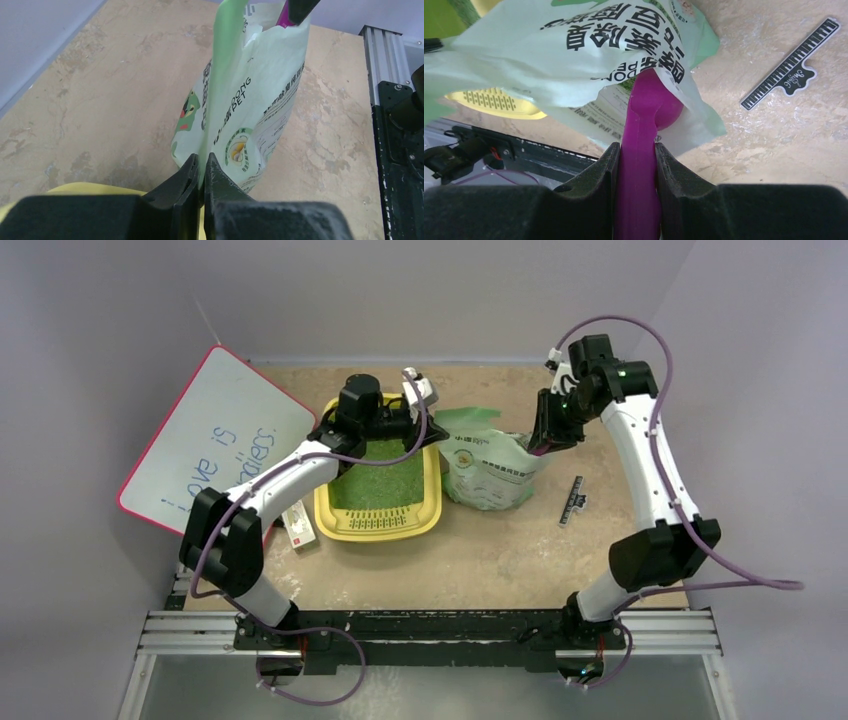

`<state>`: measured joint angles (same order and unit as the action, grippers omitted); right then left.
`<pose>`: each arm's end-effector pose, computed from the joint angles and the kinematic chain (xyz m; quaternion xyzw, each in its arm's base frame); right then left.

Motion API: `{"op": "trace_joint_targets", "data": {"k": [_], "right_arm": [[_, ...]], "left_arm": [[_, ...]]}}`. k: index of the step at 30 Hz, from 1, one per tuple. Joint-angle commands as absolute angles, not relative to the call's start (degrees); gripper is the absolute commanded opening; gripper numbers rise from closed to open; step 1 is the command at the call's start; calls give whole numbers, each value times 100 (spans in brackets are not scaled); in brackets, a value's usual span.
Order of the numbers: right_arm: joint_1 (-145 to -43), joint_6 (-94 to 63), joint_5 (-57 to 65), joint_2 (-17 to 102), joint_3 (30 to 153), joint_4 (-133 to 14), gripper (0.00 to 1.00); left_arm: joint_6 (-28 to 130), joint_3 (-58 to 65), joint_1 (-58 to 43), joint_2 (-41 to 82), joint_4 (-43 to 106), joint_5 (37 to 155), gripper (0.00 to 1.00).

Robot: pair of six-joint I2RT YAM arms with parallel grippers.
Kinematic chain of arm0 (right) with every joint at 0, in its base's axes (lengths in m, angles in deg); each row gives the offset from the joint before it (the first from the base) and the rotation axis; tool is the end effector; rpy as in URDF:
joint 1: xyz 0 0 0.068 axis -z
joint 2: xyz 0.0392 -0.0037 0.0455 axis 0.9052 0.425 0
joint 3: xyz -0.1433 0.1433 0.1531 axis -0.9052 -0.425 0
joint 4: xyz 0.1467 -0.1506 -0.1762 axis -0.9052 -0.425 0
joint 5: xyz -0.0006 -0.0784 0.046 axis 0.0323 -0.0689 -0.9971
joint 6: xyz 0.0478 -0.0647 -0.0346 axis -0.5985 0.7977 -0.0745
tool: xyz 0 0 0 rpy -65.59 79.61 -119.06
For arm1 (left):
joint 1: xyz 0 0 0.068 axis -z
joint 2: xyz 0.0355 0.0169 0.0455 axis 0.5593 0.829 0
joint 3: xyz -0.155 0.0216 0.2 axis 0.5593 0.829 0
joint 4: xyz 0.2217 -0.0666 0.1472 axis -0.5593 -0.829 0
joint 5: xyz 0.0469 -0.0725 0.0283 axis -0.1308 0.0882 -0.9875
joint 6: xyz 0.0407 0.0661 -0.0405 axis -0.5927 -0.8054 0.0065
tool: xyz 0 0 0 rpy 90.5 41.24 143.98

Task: Fill the litter box with clean litter
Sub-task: 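Scoop the cat litter from the cat litter bag.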

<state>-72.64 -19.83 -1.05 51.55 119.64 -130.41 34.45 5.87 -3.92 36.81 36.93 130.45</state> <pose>0.3330 0.0629 0.3496 -0.0019 0.9557 0.1506 0.2529 0.3336 -0.2542 0.2827 0.4360 0.6354 -0.4047 0.4923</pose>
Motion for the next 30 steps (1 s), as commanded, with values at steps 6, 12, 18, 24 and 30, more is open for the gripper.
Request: {"op": "trace_joint_targets", "data": {"k": [6, 12, 18, 24, 30], "right_arm": [[-7715, -1885, 420, 5689, 11523, -12598, 0], [-7749, -1926, -145, 5729, 10766, -11740, 0], [-7718, -2197, -1315, 5683, 9879, -10679, 0], [-7324, -2613, -2627, 5257, 9191, -9568, 0], [-6619, -3120, -4190, 4796, 8351, -8376, 0]], "left_arm": [[3106, 311, -196, 3842, 3384, 12731, 0], [3105, 360, -171, 3894, 3247, 12266, 0], [3227, 378, -170, 4026, 3151, 11845, 0], [3213, 382, -161, 4096, 3057, 11755, 0], [3196, 325, -158, 4100, 3047, 11926, 0]]}}
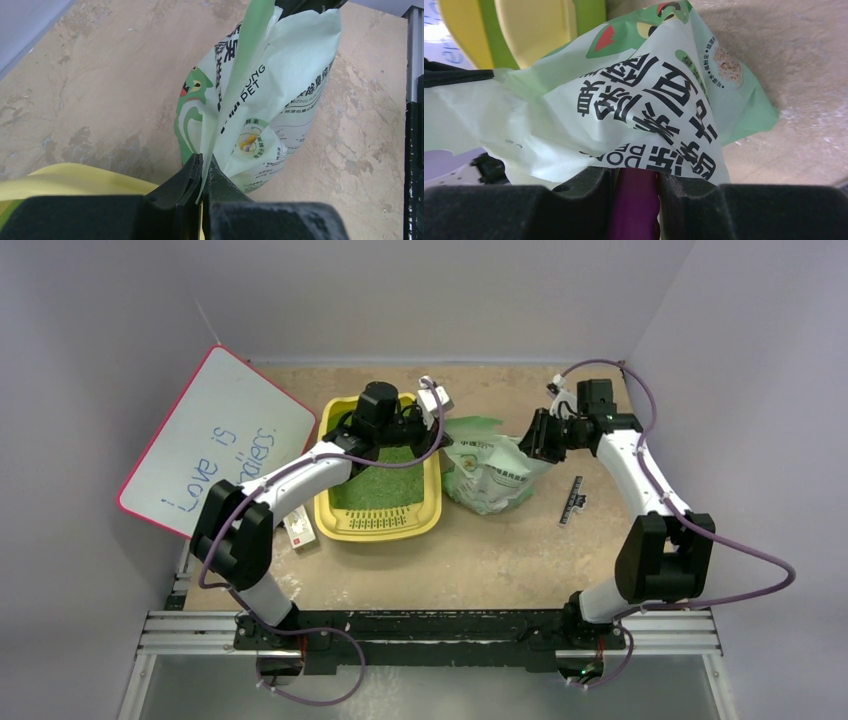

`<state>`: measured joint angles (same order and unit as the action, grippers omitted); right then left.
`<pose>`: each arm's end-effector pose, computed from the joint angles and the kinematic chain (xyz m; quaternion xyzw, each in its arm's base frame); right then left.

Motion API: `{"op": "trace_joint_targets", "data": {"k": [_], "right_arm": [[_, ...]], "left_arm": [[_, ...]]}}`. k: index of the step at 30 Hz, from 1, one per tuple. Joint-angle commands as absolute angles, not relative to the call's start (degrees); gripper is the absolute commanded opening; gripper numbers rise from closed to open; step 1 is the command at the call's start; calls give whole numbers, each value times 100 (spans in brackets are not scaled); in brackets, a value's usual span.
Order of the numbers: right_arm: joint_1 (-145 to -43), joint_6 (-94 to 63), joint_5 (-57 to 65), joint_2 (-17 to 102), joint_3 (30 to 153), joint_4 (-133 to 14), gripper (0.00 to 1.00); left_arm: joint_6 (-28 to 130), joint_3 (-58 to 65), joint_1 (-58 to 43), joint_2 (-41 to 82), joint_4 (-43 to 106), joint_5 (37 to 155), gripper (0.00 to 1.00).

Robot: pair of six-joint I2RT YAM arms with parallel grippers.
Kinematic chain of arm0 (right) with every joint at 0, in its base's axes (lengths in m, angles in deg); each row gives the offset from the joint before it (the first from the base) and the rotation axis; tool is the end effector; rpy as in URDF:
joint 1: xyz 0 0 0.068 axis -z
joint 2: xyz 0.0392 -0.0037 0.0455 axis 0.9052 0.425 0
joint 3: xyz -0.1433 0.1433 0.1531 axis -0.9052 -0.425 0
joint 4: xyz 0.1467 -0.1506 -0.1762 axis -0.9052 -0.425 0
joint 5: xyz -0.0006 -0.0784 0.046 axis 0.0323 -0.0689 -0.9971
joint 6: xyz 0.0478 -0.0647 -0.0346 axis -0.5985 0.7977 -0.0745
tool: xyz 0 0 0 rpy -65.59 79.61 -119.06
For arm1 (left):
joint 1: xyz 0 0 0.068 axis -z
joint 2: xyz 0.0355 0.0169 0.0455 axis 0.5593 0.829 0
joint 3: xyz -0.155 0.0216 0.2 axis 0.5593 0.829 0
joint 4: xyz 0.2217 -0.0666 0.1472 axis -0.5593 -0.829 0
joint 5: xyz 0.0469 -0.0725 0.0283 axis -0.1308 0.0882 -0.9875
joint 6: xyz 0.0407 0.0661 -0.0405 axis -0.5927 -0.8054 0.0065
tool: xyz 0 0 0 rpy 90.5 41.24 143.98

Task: Fill the litter box with clean litter
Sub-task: 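Scoop the cat litter from the cat litter bag.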

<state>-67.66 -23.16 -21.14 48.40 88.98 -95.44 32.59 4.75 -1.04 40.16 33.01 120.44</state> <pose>0.3595 0.0598 0.2457 -0.0026 0.9078 0.3120 0.2803 0.3395 -0.2703 0.2554 0.4211 0.6878 -0.3485 0.4776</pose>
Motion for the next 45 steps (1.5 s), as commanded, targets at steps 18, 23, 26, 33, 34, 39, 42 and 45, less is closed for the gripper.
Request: {"op": "trace_joint_targets", "data": {"k": [18, 23, 26, 33, 34, 39, 42, 45], "right_arm": [[-4767, -6207, -6128, 3299, 6183, -4451, 0], [-3975, -6202, -6591, 2888, 5859, -4616, 0], [-3604, -5999, -6671, 2705, 5818, -5049, 0], [-3143, -5882, -6627, 2072, 5463, -5687, 0], [-3089, -5981, -6580, 1978, 5321, -5568, 0], [-3159, -8587, -6121, 1591, 4049, -2527, 0], [-3045, -7949, -6593, 1514, 4123, -3460, 0], [-2934, -6879, -6197, 1399, 4547, -4886, 0]], "left_arm": [[3400, 112, -162, 4118, 3096, 11531, 0], [3352, 105, -167, 4040, 3066, 11548, 0], [3268, 154, -168, 3968, 3058, 11672, 0], [3085, 226, -171, 3818, 2981, 11681, 0], [3065, 229, -166, 3799, 2984, 11681, 0], [3096, 251, -166, 3793, 3121, 11755, 0], [3133, 222, -162, 3804, 3160, 11788, 0], [3096, 223, -170, 3750, 3091, 11807, 0]]}}
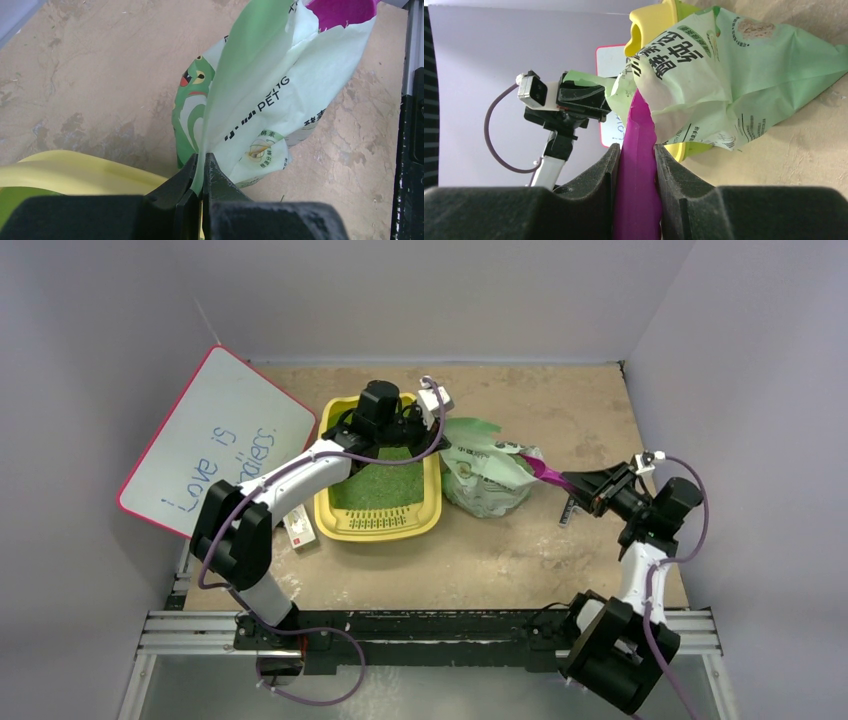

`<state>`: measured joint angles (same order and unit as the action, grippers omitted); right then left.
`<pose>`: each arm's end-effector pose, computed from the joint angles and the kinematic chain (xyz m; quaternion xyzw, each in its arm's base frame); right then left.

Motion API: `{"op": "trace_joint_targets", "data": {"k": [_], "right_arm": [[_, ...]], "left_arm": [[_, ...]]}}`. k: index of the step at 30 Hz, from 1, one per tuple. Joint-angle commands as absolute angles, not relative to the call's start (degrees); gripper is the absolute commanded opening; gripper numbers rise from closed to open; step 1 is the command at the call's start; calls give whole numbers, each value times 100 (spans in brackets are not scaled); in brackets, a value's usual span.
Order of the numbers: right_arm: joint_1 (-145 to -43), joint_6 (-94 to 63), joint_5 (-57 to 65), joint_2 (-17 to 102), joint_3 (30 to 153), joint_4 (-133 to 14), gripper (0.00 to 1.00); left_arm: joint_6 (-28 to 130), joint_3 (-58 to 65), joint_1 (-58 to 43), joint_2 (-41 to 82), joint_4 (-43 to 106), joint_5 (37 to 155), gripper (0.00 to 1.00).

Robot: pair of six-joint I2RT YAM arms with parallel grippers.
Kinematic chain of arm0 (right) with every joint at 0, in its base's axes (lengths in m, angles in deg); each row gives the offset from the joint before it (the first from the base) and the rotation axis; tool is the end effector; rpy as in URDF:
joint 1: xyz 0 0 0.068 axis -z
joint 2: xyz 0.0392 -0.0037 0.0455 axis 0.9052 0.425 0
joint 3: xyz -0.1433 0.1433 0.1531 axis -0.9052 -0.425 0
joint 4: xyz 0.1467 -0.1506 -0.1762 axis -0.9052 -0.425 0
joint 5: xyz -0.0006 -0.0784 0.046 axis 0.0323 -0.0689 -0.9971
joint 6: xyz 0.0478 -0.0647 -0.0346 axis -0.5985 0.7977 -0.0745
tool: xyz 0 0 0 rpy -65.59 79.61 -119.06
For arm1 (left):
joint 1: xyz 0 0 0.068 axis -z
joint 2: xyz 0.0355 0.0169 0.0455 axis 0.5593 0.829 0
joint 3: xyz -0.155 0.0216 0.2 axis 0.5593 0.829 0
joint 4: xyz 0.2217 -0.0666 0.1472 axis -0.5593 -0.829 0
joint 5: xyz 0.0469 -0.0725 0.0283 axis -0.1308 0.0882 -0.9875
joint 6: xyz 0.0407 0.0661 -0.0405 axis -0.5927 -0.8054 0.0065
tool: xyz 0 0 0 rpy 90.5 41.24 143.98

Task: Fill the litter box with clean litter
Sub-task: 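Scoop the cat litter from the cat litter bag.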

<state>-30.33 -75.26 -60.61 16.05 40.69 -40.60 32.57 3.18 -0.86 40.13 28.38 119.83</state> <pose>0.2304 -0.0687 0.2164 0.2468 0.6853 0.5806 0.3638 0.3381 -0.2702 0.2557 0.4192 0.7046 -0.3445 0.4574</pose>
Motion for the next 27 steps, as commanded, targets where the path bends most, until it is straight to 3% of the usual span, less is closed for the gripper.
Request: {"op": "trace_joint_targets", "data": {"k": [1, 4, 6, 10, 14, 17, 23, 27], "right_arm": [[-3023, -7103, -6119, 1415, 4522, -4613, 0], [-3732, -8047, -5942, 1707, 4292, -3227, 0], [-3997, -7727, -6024, 1785, 4364, -3678, 0], [-2977, -7163, -6509, 1592, 4403, -4487, 0], [-3501, -7446, -6194, 1590, 4551, -4103, 0], [-2869, -7448, -6457, 1386, 4515, -4291, 0], [-2903, -9811, -6665, 1698, 3584, -993, 0], [-2862, -9382, -6774, 1595, 3705, -1633, 0]], "left_arm": [[3075, 240, -169, 3741, 3083, 11830, 0], [3105, 276, -166, 3769, 3166, 11899, 0], [3156, 244, -161, 3800, 3187, 11878, 0], [3137, 244, -163, 3705, 3099, 11815, 0], [3105, 275, -167, 3716, 3108, 11795, 0], [3079, 196, -166, 3720, 2983, 11765, 0], [3019, 126, -164, 3707, 2773, 11643, 0], [3255, 41, -169, 3823, 2819, 11504, 0]]}}
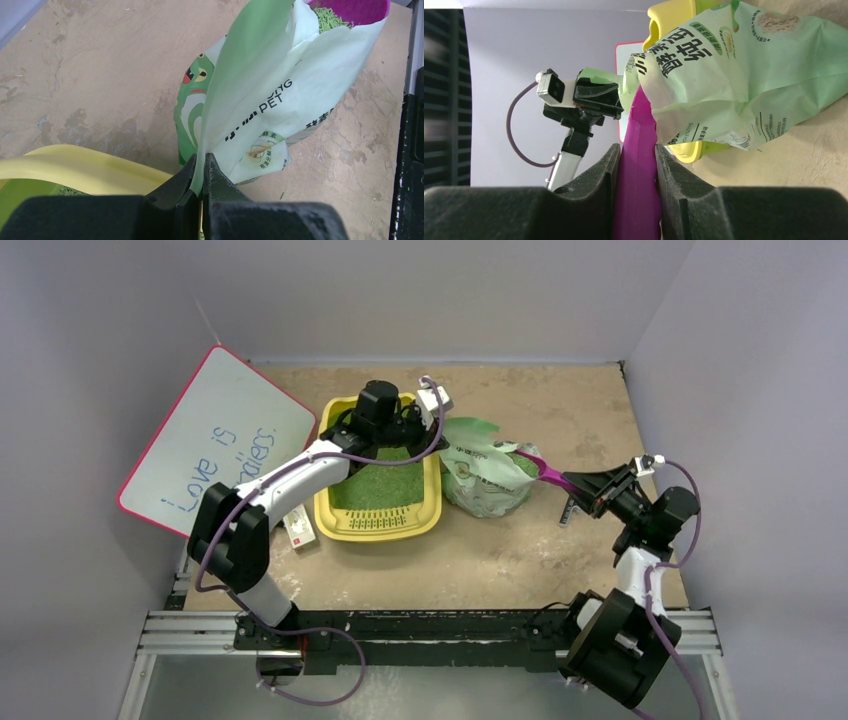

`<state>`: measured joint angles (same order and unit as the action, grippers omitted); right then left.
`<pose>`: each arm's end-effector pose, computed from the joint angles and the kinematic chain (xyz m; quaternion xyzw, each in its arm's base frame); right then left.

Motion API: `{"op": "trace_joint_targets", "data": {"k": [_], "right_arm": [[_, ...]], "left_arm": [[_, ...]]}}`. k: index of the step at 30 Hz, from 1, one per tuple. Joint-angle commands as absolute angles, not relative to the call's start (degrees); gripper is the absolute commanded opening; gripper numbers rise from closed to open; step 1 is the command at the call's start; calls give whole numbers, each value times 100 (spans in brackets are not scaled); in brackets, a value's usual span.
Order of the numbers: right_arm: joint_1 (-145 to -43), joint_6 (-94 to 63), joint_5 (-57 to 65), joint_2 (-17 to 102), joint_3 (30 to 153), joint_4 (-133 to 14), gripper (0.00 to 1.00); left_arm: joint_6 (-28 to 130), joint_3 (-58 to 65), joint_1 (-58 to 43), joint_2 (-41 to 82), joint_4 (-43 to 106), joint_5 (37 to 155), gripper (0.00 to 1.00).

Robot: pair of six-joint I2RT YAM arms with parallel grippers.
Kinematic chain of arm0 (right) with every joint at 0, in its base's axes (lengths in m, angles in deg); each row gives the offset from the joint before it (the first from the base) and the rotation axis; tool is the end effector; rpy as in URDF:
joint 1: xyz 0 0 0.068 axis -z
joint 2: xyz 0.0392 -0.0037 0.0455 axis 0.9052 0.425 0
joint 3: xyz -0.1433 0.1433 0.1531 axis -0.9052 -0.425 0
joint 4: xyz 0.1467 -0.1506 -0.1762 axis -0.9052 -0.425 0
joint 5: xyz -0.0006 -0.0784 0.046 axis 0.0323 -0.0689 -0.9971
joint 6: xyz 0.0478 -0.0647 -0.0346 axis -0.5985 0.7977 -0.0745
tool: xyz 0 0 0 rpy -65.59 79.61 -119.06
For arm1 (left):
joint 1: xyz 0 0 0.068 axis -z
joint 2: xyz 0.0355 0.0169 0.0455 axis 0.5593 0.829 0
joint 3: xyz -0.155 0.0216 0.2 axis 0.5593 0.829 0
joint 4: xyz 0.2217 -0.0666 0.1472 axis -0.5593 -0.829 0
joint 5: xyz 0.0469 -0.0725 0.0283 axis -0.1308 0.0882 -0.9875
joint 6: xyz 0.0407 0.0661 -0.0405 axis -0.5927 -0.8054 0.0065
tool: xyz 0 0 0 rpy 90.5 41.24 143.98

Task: Fill the litter box with clean litter
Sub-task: 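Scoop the cat litter from the cat litter bag.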

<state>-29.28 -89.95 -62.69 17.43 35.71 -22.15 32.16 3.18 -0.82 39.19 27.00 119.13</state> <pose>0.2247 -0.0687 0.2125 0.2535 0.6592 0.6122 0.3556 0.3356 -0.2679 0.2591 0.4193 0.7075 -0.3383 0.4574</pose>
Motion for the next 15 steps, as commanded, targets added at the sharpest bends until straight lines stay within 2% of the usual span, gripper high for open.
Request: {"op": "trace_joint_targets", "data": {"k": [1, 7, 11, 15], "right_arm": [[-2856, -9273, -6772, 1556, 3738, -1796, 0], [-2689, -8659, -6402, 1343, 3995, -2976, 0], [-2688, -8694, -6237, 1334, 4462, -3228, 0], [-2688, -8229, -6006, 1248, 4987, -4191, 0]], "left_arm": [[3283, 38, -172, 3826, 2839, 11464, 0], [3605, 30, -253, 3835, 2880, 10744, 0], [3700, 65, -283, 3852, 2880, 10752, 0], [3687, 107, -281, 3807, 3127, 10838, 0]]}}
